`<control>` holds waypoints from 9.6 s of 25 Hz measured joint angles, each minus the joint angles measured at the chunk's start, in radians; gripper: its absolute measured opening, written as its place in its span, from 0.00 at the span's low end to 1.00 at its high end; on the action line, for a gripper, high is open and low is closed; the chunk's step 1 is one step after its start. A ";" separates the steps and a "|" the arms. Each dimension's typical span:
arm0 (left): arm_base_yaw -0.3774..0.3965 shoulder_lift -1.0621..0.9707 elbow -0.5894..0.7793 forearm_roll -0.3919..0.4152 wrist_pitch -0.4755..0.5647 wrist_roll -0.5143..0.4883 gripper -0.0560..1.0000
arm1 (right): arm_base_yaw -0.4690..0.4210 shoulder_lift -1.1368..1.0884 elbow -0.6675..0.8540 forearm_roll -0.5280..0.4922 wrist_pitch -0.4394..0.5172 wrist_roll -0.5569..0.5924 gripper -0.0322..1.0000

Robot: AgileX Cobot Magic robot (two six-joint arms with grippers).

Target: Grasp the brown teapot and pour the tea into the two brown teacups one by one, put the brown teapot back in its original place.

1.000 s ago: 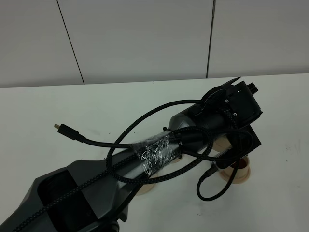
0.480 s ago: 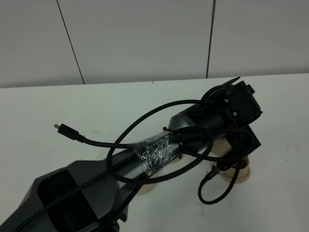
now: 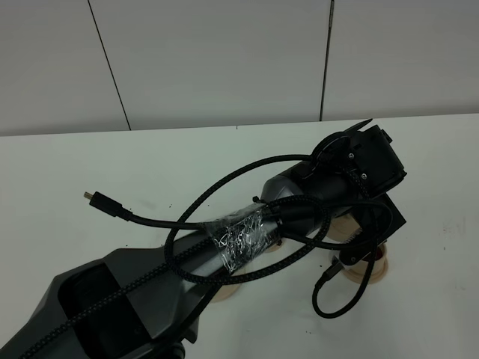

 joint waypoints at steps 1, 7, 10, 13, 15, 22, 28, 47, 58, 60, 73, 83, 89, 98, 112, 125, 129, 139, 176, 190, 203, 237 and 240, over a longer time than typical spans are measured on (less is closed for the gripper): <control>0.000 0.000 0.000 0.000 0.005 -0.003 0.21 | 0.000 0.000 0.000 0.000 0.000 0.000 0.26; 0.000 0.000 0.000 0.007 0.026 -0.030 0.21 | 0.000 0.000 0.000 0.000 0.000 0.000 0.26; 0.000 0.000 0.000 0.008 0.037 -0.045 0.21 | 0.000 0.000 0.000 0.000 0.000 0.000 0.26; 0.001 0.000 0.000 0.008 0.042 -0.049 0.21 | 0.000 0.000 0.000 0.000 0.000 0.000 0.26; 0.003 -0.003 0.000 0.006 0.049 -0.054 0.21 | 0.000 0.000 0.000 0.000 0.000 0.000 0.26; 0.022 -0.060 0.000 -0.017 0.070 -0.112 0.21 | 0.000 0.000 0.000 0.000 0.000 0.000 0.26; 0.047 -0.079 -0.001 -0.047 0.146 -0.193 0.21 | 0.000 0.000 0.000 0.000 0.000 0.000 0.26; 0.078 -0.078 -0.001 -0.226 0.146 -0.428 0.21 | 0.000 0.000 0.000 0.000 0.000 0.000 0.26; 0.085 -0.078 -0.001 -0.269 0.146 -0.461 0.21 | 0.000 0.000 0.000 0.000 0.000 0.000 0.26; 0.085 -0.078 -0.001 -0.272 0.146 -0.471 0.21 | 0.000 0.000 0.000 0.000 0.000 0.000 0.26; 0.096 -0.078 -0.001 -0.427 0.147 -0.631 0.21 | 0.000 0.000 0.000 0.000 0.000 0.000 0.26; 0.115 -0.078 -0.001 -0.476 0.147 -0.742 0.21 | 0.000 0.000 0.000 0.000 0.000 0.000 0.26; 0.122 -0.078 -0.001 -0.480 0.147 -0.757 0.21 | 0.000 0.000 0.000 0.000 0.000 0.000 0.26; 0.139 -0.078 -0.001 -0.500 0.147 -0.760 0.21 | 0.000 0.000 0.000 0.000 0.000 0.000 0.26; 0.173 -0.078 -0.001 -0.599 0.147 -0.836 0.21 | 0.000 0.000 0.000 0.000 0.000 0.000 0.26; 0.173 -0.078 -0.001 -0.600 0.147 -0.835 0.21 | 0.000 0.000 0.000 0.000 0.000 0.000 0.26; 0.184 -0.078 -0.001 -0.606 0.147 -0.835 0.21 | 0.000 0.000 0.000 0.000 0.000 0.000 0.26; 0.233 -0.155 -0.001 -0.602 0.146 -0.834 0.21 | 0.000 0.000 0.000 0.000 0.000 0.000 0.26; 0.386 -0.413 0.428 -0.345 0.145 -0.698 0.21 | 0.000 0.000 0.000 0.000 0.000 0.000 0.26; 0.386 -0.364 0.429 -0.306 0.144 -0.674 0.21 | 0.000 0.000 0.000 0.000 0.000 0.000 0.26; 0.386 -0.315 0.429 -0.276 0.139 -0.654 0.21 | 0.000 0.000 0.000 0.000 0.000 0.000 0.26; 0.294 -0.279 0.429 -0.060 0.032 -0.540 0.21 | 0.000 0.000 0.000 0.000 0.000 0.000 0.26; 0.290 -0.275 0.429 -0.055 0.033 -0.533 0.21 | 0.000 0.000 0.000 0.000 0.000 0.001 0.26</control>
